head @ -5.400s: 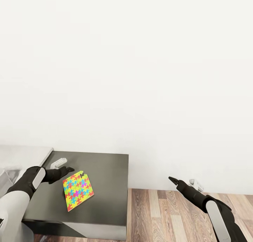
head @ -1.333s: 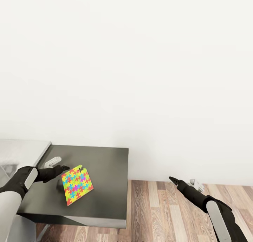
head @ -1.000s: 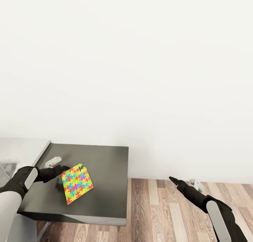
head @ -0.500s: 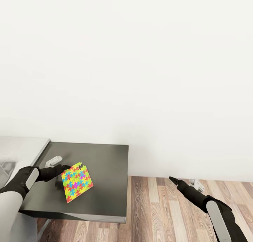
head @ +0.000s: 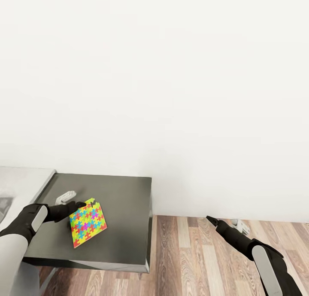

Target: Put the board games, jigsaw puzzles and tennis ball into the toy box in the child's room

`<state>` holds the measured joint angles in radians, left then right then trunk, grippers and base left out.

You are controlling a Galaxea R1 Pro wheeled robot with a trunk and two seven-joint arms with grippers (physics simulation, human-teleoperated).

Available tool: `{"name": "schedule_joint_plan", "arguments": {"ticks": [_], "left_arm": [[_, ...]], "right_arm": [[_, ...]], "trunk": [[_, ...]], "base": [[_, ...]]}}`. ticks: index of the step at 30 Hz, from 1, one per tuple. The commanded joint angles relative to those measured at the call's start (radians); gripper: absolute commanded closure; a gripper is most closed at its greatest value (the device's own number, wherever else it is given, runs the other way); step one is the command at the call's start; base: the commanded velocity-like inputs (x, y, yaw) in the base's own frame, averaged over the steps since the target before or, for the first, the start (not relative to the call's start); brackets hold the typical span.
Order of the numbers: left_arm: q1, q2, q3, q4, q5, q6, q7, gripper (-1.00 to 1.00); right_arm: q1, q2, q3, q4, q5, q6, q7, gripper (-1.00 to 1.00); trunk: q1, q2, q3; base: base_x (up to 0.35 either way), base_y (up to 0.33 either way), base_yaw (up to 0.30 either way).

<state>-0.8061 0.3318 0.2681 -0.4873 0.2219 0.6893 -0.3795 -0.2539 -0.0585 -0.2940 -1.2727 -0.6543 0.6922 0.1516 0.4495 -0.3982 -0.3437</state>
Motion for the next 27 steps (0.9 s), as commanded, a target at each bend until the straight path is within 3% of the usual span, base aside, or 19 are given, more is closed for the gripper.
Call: {"name": "schedule_joint_plan", "arguments": {"ticks": [1, 9, 27], "left_arm": [[-0.001, 0.000, 0.005, -0.001, 0.001, 0.007, -0.002, -1.00], [-0.001, 0.000, 0.005, -0.001, 0.001, 0.007, -0.002, -1.00], [-0.001, -0.001, 0.006, -0.001, 0.001, 0.008, -0.002, -1.00]], "right_arm": [[-0.001, 0.000, -0.002, 0.000, 0.002, 0.006, 0.005, -1.00], [-0.001, 0.000, -0.002, 0.000, 0.002, 0.006, 0.004, -1.00], [-0.001, 0.000, -0.002, 0.000, 0.002, 0.006, 0.005, -1.00]], "trunk": [[0.001, -0.002, -0.002], [0.001, -0.002, -0.002], [0.001, -0.002, -0.002]], "base": [[0.000, -0.034, 0.000], [-0.002, -0.017, 0.000], [-0.033, -0.130, 0.000]]}}
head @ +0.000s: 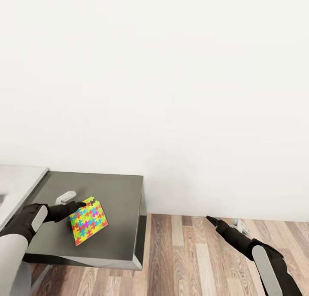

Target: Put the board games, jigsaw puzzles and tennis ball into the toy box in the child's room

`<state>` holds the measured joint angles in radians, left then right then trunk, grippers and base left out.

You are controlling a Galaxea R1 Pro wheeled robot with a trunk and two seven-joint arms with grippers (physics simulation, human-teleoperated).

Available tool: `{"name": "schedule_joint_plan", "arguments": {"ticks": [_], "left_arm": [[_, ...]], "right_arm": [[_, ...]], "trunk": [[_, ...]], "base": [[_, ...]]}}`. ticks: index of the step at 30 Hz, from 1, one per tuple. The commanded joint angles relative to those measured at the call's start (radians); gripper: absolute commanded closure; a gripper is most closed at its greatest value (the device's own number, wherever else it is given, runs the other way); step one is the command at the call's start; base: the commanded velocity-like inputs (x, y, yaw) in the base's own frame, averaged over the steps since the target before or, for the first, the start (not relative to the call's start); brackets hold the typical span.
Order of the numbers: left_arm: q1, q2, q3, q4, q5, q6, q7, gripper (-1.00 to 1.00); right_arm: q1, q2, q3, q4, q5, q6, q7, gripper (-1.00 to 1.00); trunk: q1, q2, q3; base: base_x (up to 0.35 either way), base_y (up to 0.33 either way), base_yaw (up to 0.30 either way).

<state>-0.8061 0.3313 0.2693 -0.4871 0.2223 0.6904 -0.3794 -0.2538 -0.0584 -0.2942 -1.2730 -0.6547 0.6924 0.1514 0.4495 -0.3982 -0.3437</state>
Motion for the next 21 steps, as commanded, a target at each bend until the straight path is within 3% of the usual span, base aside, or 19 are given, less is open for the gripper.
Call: {"name": "schedule_joint_plan", "arguments": {"ticks": [1, 21], "left_arm": [[-0.001, 0.000, 0.005, -0.001, 0.000, 0.007, -0.003, -1.00], [-0.001, -0.001, 0.005, -0.001, 0.000, 0.007, -0.003, -1.00]], "right_arm": [[-0.001, 0.000, -0.002, 0.000, 0.002, 0.006, 0.005, -1.00], [-0.001, 0.000, -0.002, 0.000, 0.002, 0.006, 0.005, -1.00]], "trunk": [[0.001, -0.002, -0.002], [0.001, -0.002, -0.002]], "base": [[-0.004, -0.223, 0.000], [0.000, -0.139, 0.000]]}}
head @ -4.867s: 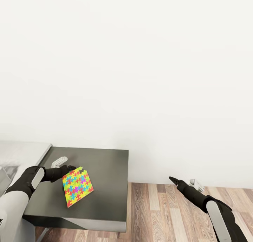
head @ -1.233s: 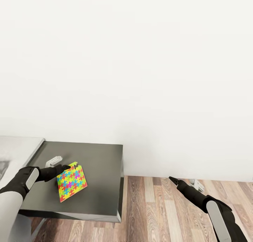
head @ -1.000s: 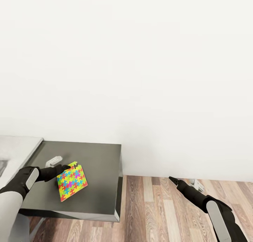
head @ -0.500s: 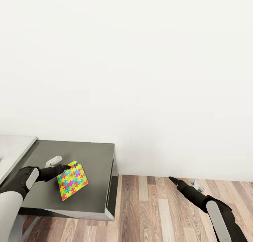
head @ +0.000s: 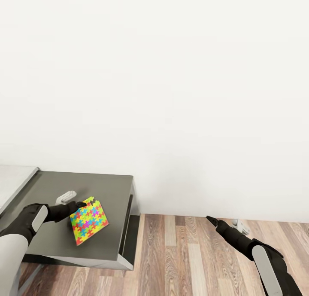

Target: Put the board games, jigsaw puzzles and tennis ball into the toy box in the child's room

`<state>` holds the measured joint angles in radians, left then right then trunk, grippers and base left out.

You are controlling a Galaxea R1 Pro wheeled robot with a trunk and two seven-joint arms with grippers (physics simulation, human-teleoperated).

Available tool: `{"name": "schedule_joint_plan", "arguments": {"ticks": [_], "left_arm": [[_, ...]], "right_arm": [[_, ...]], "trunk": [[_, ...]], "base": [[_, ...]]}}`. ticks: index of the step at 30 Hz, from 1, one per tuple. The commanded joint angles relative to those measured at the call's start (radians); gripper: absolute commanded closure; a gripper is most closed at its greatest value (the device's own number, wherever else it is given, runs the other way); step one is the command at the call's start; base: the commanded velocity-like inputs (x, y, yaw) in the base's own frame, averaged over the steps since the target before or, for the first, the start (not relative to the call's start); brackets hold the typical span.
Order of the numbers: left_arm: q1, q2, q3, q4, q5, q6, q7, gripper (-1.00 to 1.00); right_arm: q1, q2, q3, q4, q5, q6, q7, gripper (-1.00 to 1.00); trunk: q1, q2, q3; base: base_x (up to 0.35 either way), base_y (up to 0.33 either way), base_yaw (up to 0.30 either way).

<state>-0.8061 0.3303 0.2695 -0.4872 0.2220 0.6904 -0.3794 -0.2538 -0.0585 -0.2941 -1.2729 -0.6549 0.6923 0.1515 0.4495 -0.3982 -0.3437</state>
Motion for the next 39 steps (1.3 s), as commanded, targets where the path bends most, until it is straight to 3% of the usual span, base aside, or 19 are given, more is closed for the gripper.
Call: {"name": "schedule_joint_plan", "arguments": {"ticks": [1, 10, 15, 22, 39], "left_arm": [[-0.001, 0.000, 0.005, -0.001, 0.000, 0.007, -0.003, -1.00], [-0.001, 0.000, -0.019, -0.001, 0.003, 0.008, -0.006, -1.00], [-0.001, 0.000, -0.025, -0.001, 0.001, 0.008, -0.060, -1.00], [-0.001, -0.001, -0.079, -0.001, 0.002, 0.008, -0.092, -1.00], [-0.001, -0.002, -0.092, -0.001, 0.003, 0.009, -0.122, -1.00]], "right_arm": [[-0.001, 0.000, -0.002, 0.000, 0.002, 0.006, 0.005, -1.00], [-0.001, 0.000, -0.002, 0.000, 0.002, 0.006, 0.005, -1.00], [-0.001, 0.000, -0.002, 0.000, 0.002, 0.006, 0.005, -1.00], [-0.001, 0.000, -0.002, 0.000, 0.003, 0.006, 0.005, -1.00], [-0.001, 0.000, -0.002, 0.005, 0.003, 0.006, 0.005, -1.00]], "trunk": [[0.001, -0.002, -0.002], [0.001, -0.002, -0.002], [0.001, -0.002, -0.002], [0.001, -0.002, -0.002], [0.001, -0.002, -0.002]], "base": [[0.000, -0.195, 0.000], [0.000, -0.060, 0.000], [0.000, -0.002, 0.000], [0.000, 0.000, 0.000], [0.000, 0.000, 0.000]]}}
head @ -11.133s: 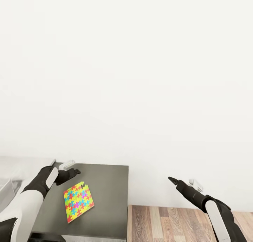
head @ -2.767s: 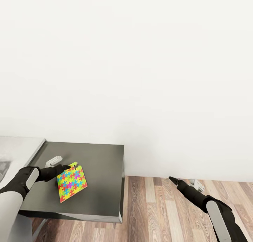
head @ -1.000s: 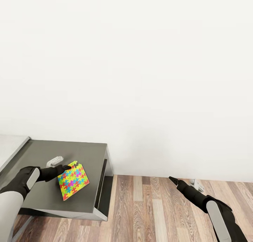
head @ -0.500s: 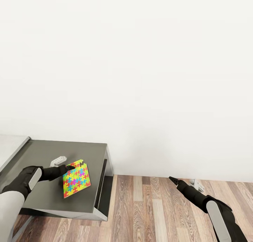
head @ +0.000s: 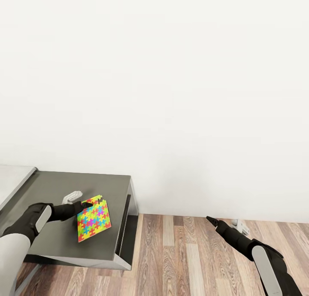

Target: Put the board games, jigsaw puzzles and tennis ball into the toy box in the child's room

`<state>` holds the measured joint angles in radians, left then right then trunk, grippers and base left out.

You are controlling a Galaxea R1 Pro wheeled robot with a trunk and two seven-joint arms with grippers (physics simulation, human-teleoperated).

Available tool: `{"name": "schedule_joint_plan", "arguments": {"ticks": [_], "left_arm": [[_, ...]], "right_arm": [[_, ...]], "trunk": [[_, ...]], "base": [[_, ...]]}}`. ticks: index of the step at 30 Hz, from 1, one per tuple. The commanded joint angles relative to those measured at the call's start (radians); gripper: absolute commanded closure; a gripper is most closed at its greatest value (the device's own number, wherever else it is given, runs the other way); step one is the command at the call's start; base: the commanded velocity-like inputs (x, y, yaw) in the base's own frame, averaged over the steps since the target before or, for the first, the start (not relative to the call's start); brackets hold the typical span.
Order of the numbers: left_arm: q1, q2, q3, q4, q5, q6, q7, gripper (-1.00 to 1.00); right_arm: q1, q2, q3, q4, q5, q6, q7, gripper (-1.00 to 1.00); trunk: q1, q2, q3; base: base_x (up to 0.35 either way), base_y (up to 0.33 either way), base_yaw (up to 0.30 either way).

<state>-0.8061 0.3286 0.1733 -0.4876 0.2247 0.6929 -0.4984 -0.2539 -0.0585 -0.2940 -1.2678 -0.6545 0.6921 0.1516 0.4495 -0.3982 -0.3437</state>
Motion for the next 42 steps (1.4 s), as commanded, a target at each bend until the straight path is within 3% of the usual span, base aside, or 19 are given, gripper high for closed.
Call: {"name": "schedule_joint_plan", "arguments": {"ticks": [1, 5, 37, 42], "left_arm": [[-0.001, -0.001, 0.004, 0.000, 0.000, 0.006, -0.020, -1.00], [-0.001, -0.003, 0.003, 0.000, -0.003, 0.007, -0.058, -1.00], [-0.001, -0.015, 0.002, 0.000, -0.002, 0.007, -0.071, -1.00], [-0.001, -0.014, 0.001, 0.000, -0.002, 0.007, -0.110, -1.00]], "right_arm": [[-0.001, 0.000, -0.002, -0.001, 0.002, 0.006, 0.005, -1.00], [-0.001, 0.000, -0.002, -0.001, 0.002, 0.006, 0.005, -1.00], [-0.001, 0.000, -0.002, 0.000, 0.002, 0.006, 0.006, -1.00], [-0.001, 0.000, -0.002, 0.001, 0.002, 0.006, 0.005, -1.00]], "trunk": [[0.001, -0.002, -0.002], [0.001, -0.002, -0.002], [0.001, -0.002, -0.002], [0.001, -0.002, -0.002]], "base": [[0.000, 0.000, 0.000], [0.000, 0.000, 0.000], [0.000, 0.000, 0.000], [0.000, 0.000, 0.000]]}}
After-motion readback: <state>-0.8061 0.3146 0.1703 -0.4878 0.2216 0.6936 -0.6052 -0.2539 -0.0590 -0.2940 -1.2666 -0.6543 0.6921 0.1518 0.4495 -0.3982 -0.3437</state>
